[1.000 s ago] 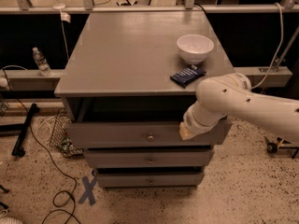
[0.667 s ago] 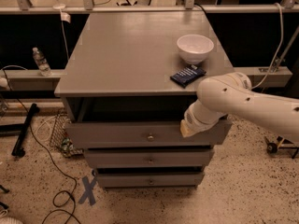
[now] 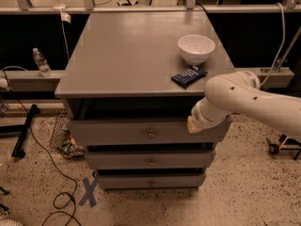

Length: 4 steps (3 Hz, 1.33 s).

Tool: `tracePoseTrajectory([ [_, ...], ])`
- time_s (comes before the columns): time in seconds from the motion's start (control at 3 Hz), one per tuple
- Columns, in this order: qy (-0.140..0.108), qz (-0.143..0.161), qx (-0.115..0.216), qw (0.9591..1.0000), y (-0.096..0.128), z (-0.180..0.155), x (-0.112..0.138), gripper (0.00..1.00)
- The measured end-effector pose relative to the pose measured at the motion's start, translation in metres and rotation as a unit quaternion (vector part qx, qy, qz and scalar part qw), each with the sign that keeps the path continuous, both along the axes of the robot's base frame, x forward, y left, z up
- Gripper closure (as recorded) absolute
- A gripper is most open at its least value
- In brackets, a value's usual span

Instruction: Close top drawer

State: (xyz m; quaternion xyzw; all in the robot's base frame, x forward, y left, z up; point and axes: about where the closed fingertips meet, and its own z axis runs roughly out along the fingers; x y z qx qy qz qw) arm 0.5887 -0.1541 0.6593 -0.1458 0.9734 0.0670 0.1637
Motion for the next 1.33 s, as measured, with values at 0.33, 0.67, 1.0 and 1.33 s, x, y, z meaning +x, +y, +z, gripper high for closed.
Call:
tracePoseTrajectory([
  [0.33,-0.003,-0.005,-0.005,1.0000,-0.006,0.006,0.001,1.00],
  [0.67,0.028,-0.019,-0.027,0.9991,-0.027,0.007,-0.014,1.00],
  [1.0,0.045,-0.034,-0.040,0.9976,-0.040,0.005,-0.026,1.00],
  [1.33,0.070,-0.058,-0.057,0.9942,-0.064,0.005,-0.039,1.00],
])
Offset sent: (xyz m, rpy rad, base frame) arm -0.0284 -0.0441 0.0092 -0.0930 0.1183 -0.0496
